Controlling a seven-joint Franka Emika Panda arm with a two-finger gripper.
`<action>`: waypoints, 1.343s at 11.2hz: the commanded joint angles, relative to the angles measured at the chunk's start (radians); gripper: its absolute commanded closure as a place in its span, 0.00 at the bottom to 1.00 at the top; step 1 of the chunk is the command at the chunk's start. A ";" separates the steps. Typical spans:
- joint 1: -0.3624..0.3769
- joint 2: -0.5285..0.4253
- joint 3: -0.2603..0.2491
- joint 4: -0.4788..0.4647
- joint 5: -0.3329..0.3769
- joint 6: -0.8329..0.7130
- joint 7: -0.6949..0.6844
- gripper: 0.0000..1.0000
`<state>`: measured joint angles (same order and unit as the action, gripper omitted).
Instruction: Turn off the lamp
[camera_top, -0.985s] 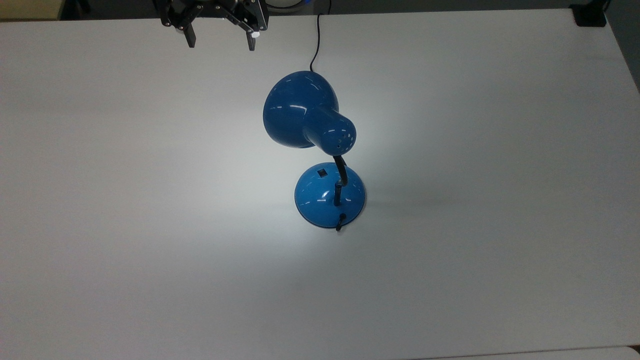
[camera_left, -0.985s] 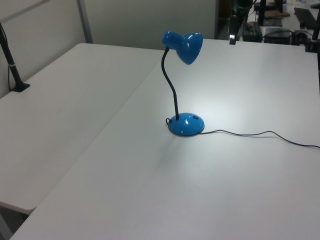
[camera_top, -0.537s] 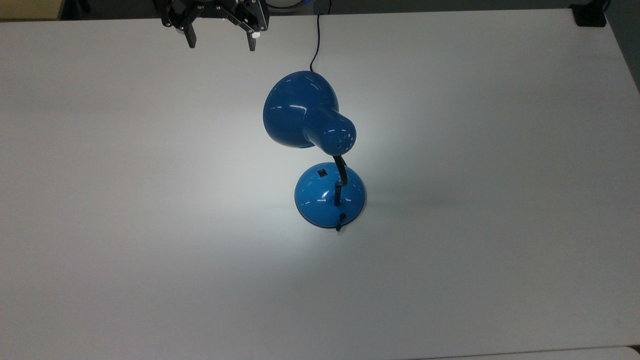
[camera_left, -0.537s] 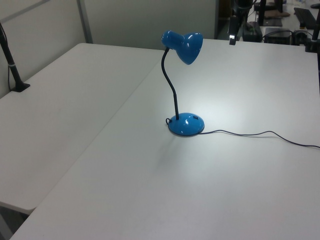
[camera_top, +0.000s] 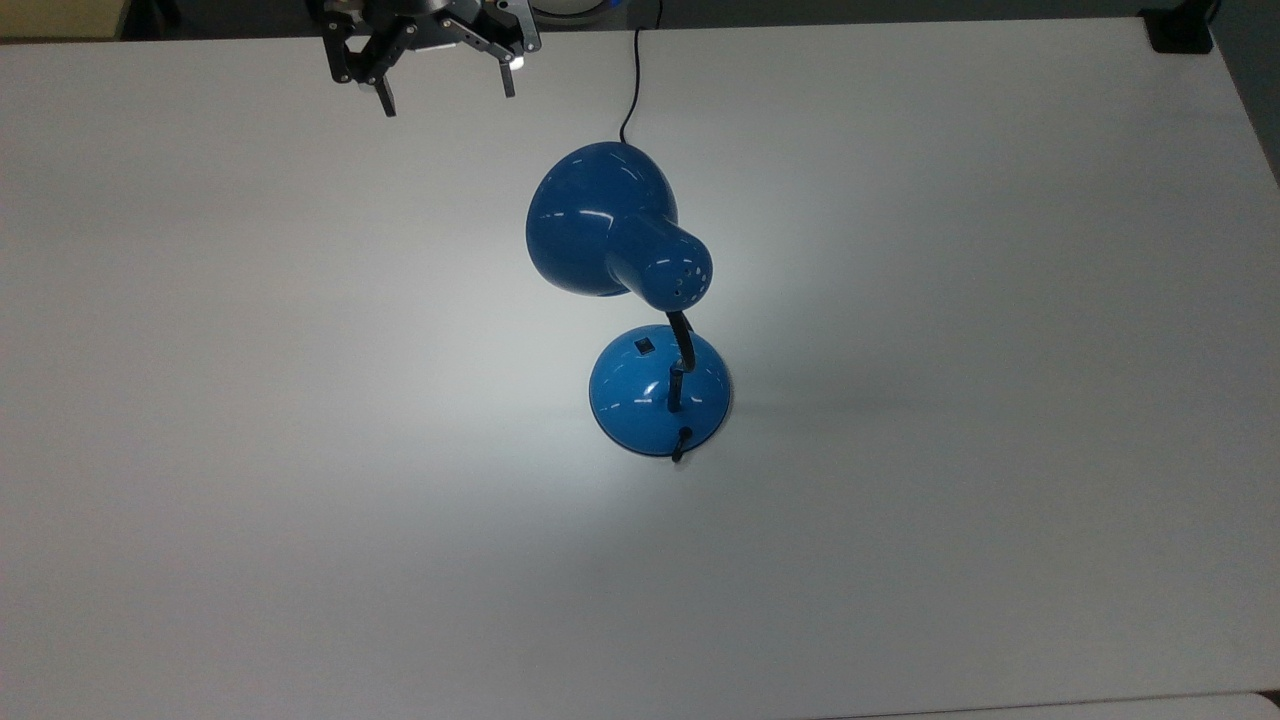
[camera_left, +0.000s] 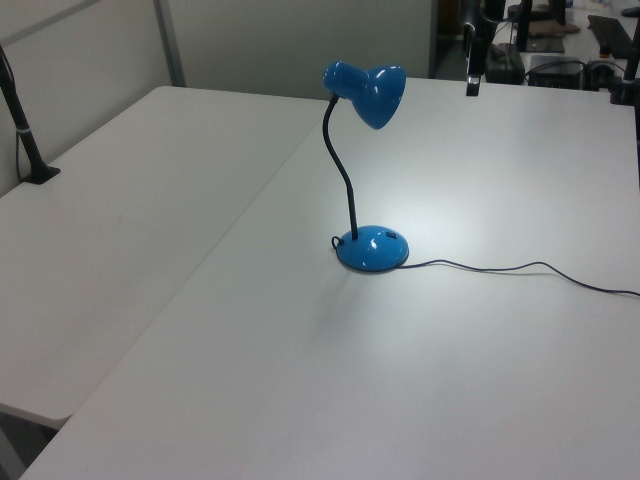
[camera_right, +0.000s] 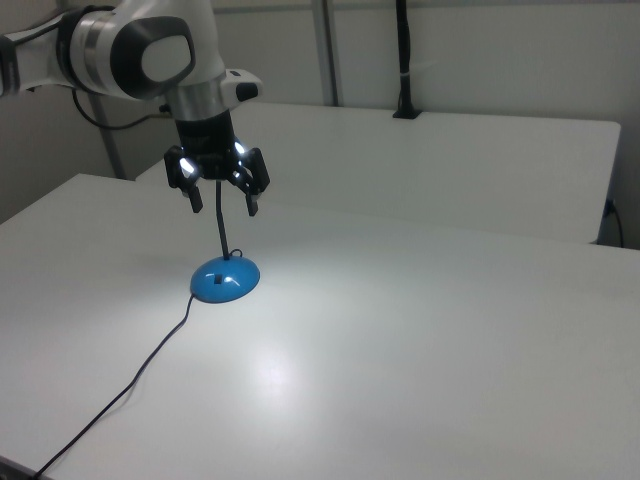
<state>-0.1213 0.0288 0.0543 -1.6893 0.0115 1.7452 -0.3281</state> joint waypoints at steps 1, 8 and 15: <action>0.040 0.017 0.012 -0.062 -0.030 0.016 -0.048 0.00; 0.126 0.098 0.019 -0.226 0.002 0.382 0.154 1.00; 0.201 0.236 0.019 -0.244 0.033 0.651 0.320 1.00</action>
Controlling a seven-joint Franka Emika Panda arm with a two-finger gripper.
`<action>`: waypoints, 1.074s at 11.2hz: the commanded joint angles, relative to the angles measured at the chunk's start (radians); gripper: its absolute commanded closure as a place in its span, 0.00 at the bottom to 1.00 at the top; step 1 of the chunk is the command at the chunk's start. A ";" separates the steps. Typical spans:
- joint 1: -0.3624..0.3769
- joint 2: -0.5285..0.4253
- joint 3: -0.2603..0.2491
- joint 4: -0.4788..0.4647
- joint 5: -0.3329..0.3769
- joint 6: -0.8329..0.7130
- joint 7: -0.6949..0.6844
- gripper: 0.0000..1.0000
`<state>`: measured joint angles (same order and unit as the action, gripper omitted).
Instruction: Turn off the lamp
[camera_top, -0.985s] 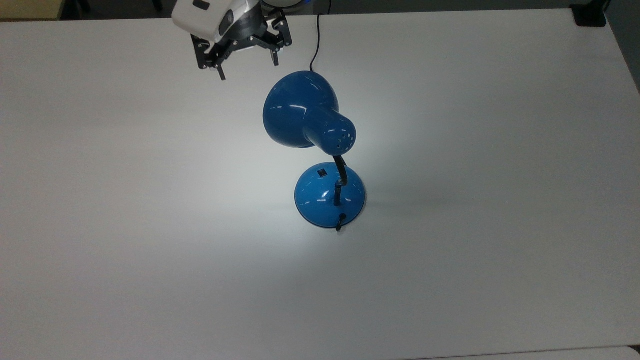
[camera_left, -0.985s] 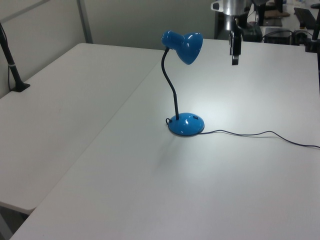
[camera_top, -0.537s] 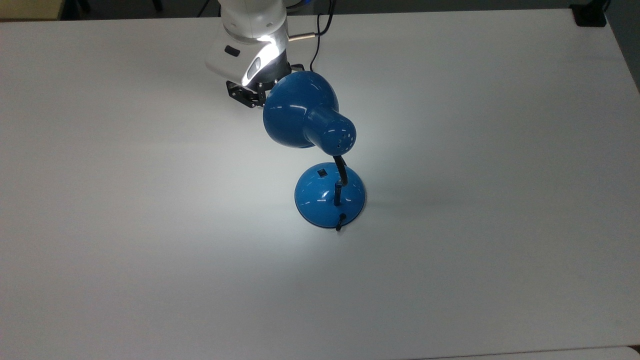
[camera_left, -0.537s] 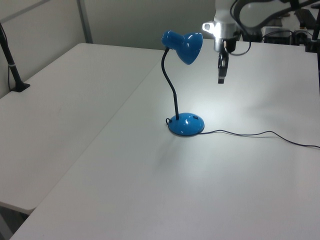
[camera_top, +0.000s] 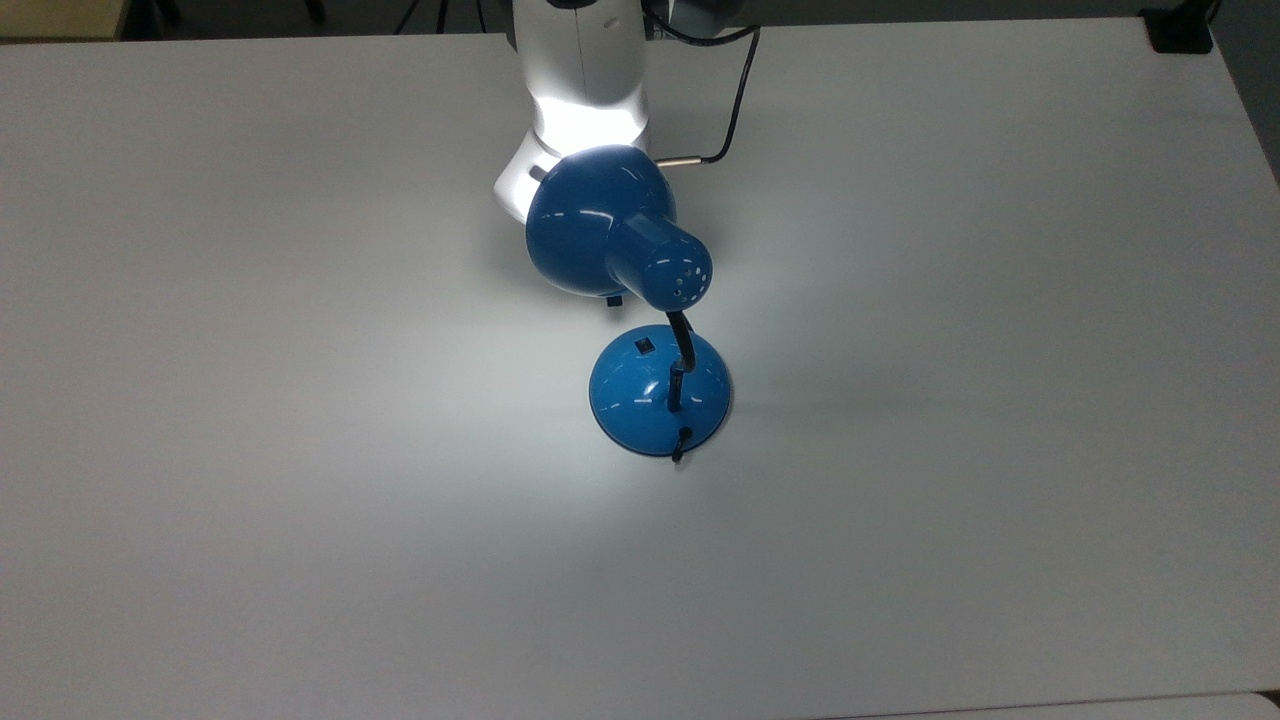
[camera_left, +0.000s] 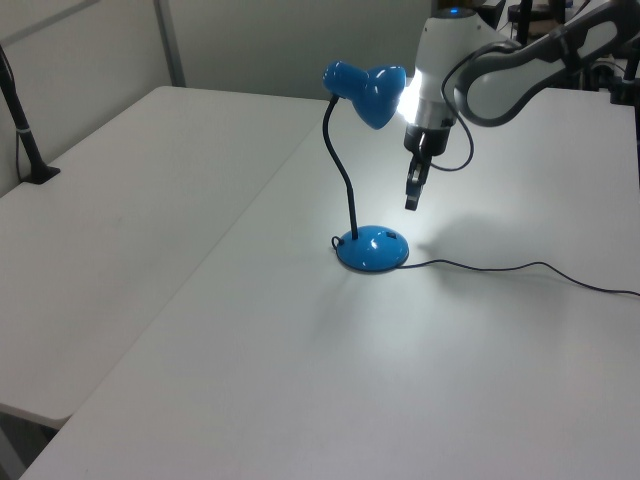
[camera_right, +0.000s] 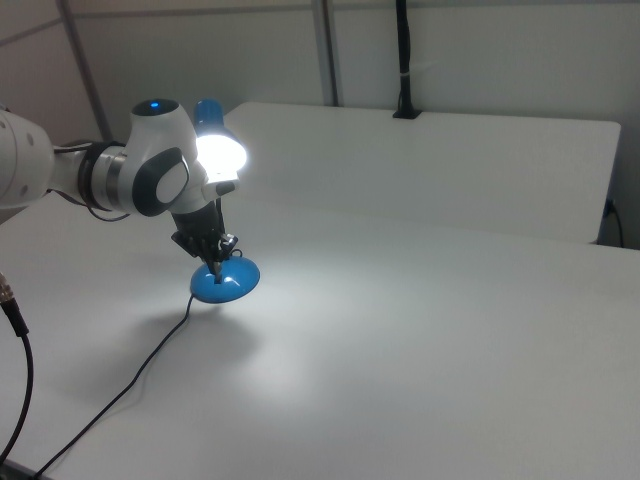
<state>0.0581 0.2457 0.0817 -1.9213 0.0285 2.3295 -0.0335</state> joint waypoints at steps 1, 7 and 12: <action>0.031 0.036 -0.007 -0.013 0.016 0.102 0.027 1.00; 0.054 0.102 -0.007 -0.008 0.014 0.171 0.027 1.00; 0.057 0.126 -0.007 -0.018 0.011 0.188 0.024 1.00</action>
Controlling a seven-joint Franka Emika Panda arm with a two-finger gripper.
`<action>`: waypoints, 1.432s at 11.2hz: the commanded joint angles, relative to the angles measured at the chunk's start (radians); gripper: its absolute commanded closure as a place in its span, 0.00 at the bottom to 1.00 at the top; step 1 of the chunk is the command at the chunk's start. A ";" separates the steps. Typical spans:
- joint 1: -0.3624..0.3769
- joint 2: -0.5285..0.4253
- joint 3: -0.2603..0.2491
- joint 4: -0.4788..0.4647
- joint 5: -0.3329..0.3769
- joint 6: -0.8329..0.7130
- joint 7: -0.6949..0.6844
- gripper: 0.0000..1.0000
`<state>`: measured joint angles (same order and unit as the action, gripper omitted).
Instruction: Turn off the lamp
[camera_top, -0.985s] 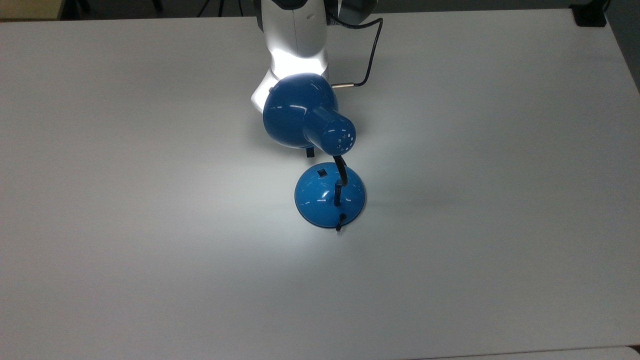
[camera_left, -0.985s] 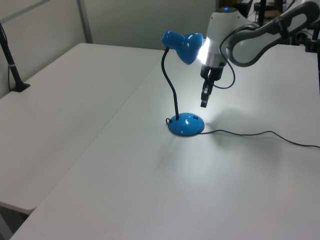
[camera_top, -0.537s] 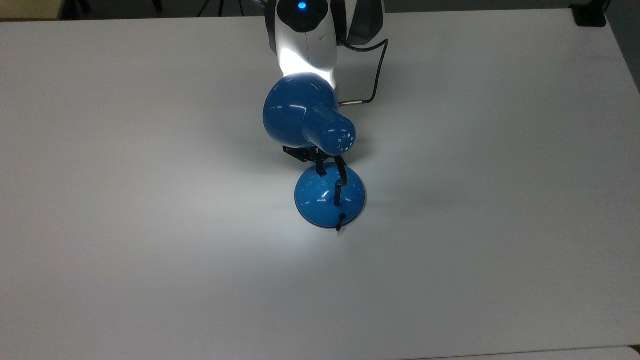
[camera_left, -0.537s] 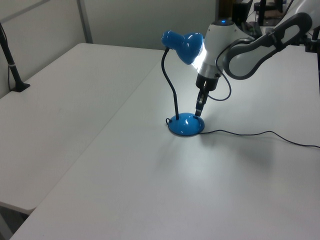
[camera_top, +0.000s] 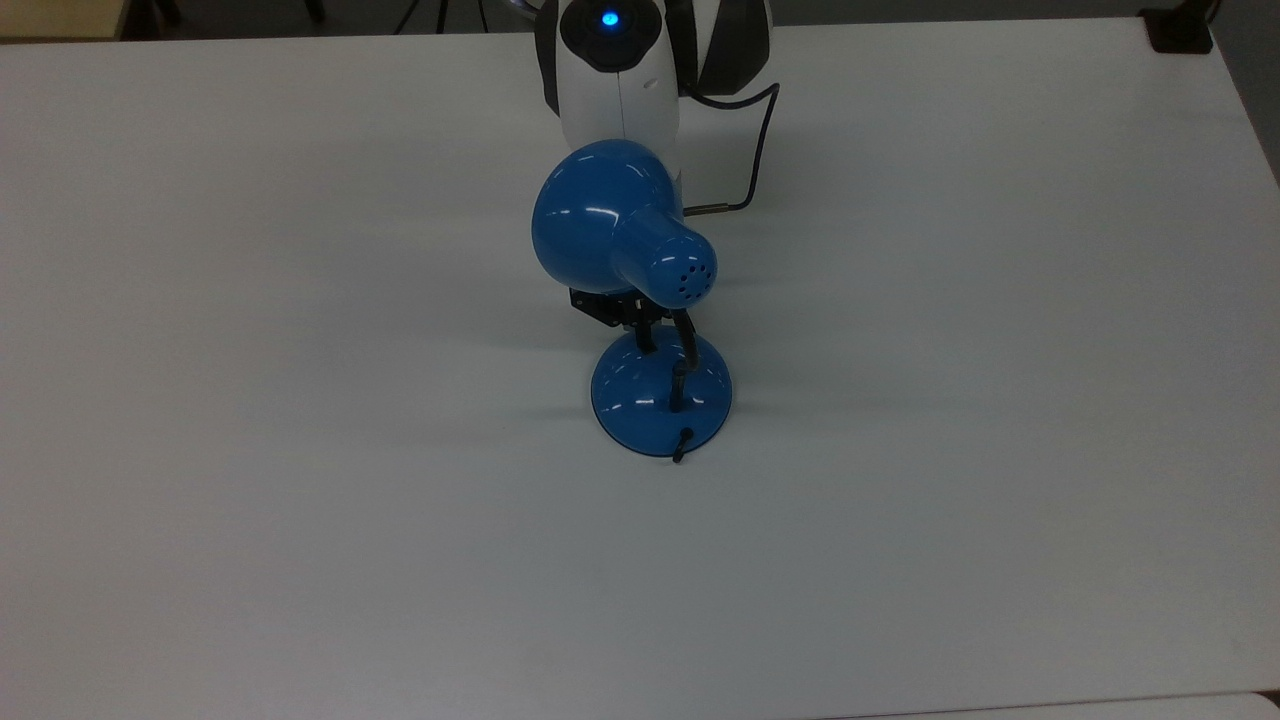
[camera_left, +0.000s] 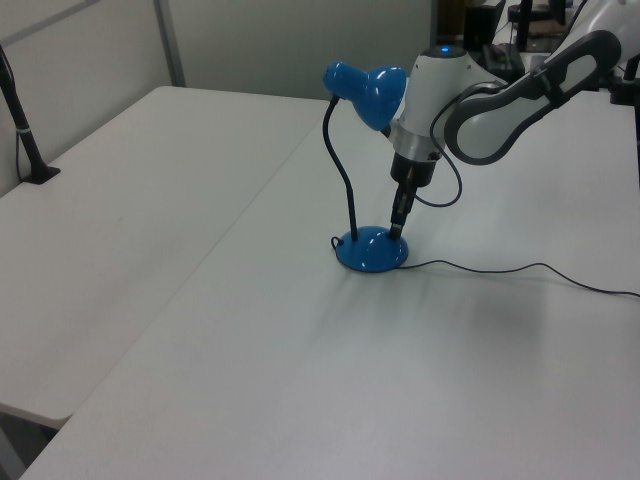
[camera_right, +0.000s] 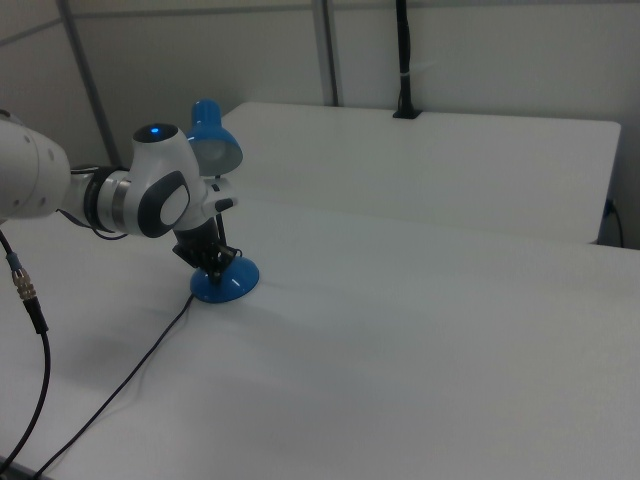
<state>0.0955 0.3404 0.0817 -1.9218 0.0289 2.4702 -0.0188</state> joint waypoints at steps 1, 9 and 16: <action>0.020 0.029 -0.006 -0.031 0.006 0.047 0.010 1.00; 0.018 0.012 -0.006 -0.063 0.000 -0.072 0.002 1.00; -0.031 -0.154 -0.007 0.042 -0.003 -0.542 -0.012 0.50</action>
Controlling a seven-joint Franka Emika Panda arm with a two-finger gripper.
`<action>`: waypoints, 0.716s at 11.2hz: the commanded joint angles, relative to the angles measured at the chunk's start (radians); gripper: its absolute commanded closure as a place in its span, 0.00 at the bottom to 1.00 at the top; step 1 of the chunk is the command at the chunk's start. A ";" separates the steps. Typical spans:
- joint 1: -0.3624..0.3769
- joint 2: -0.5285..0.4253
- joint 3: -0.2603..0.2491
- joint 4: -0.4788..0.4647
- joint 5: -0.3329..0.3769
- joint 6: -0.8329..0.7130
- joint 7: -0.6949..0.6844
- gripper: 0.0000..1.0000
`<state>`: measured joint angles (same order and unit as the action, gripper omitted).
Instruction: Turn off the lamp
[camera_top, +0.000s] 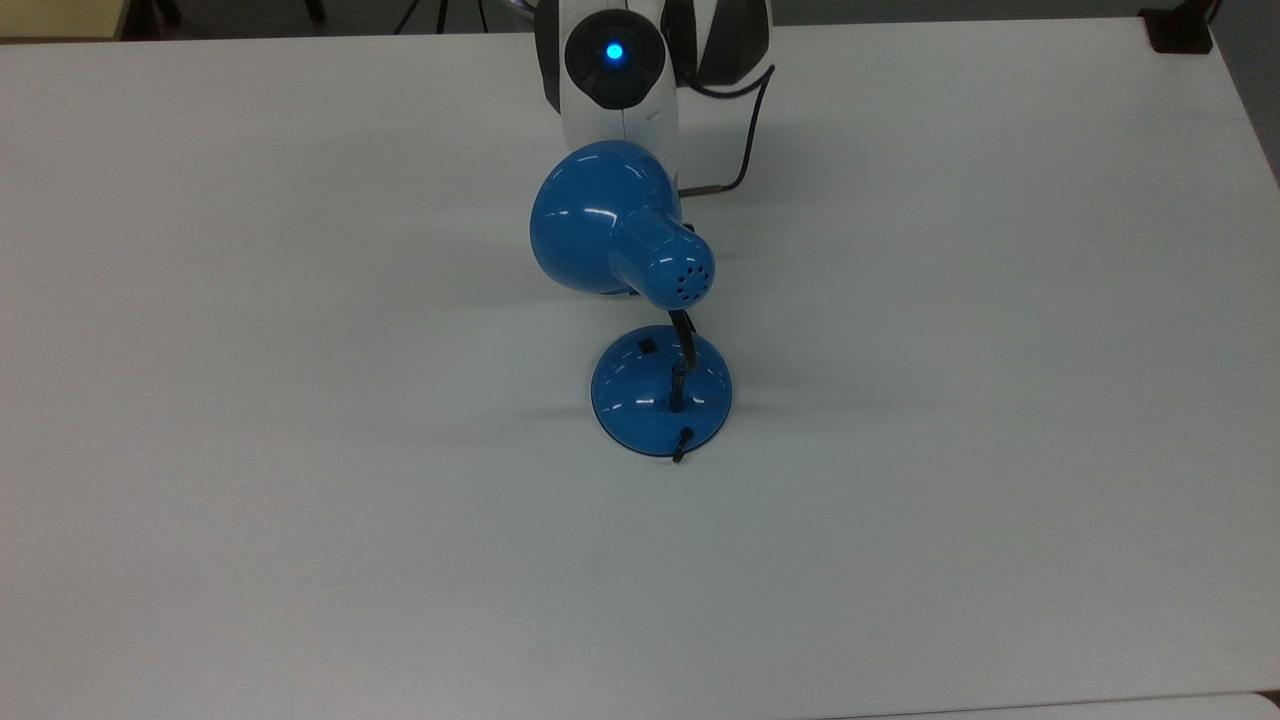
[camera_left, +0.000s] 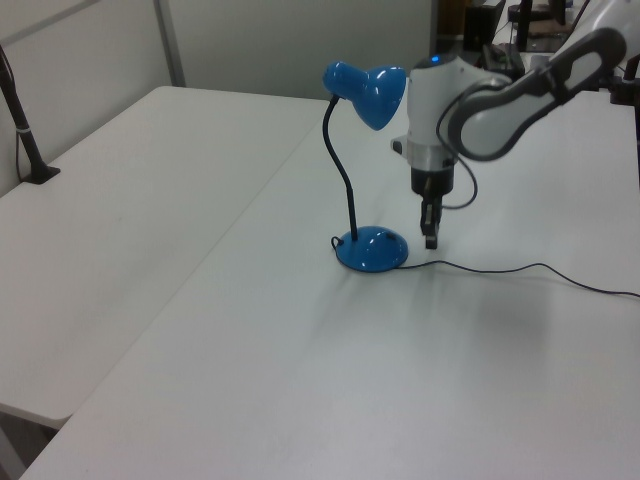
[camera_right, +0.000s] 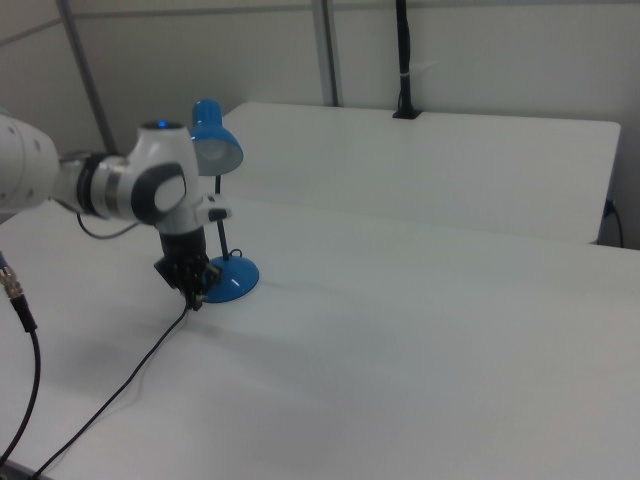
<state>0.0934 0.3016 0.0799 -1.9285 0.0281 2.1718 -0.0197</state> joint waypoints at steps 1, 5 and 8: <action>-0.043 -0.154 -0.005 0.077 -0.002 -0.326 -0.014 0.19; -0.106 -0.269 -0.009 0.177 -0.002 -0.506 -0.006 0.00; -0.174 -0.360 -0.023 0.183 0.001 -0.503 -0.016 0.00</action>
<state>-0.0338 0.0123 0.0721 -1.7410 0.0274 1.6867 -0.0215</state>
